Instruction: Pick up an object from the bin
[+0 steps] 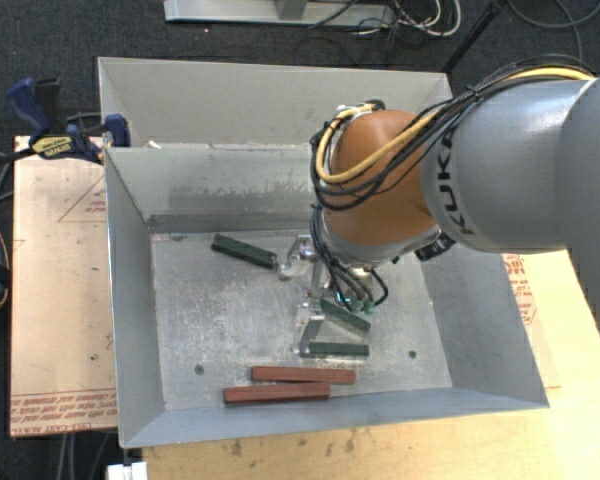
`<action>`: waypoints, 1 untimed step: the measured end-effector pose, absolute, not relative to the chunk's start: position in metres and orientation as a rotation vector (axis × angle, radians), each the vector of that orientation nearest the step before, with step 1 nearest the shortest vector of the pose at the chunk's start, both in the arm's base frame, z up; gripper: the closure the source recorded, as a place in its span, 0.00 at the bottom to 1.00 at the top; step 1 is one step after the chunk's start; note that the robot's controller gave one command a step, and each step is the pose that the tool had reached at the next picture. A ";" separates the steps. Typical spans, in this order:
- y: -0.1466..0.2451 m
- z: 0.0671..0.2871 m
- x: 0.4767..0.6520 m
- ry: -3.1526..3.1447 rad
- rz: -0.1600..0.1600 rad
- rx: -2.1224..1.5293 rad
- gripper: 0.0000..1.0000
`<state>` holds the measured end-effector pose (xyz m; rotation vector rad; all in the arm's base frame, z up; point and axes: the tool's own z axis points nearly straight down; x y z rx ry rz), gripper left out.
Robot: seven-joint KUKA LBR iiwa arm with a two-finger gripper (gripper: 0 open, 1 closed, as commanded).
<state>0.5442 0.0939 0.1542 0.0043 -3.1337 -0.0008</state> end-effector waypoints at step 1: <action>0.093 0.159 0.546 -3.141 -0.002 0.000 0.00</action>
Offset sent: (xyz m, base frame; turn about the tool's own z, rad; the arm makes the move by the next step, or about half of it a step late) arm -0.0310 -0.0668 -0.0053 -0.1432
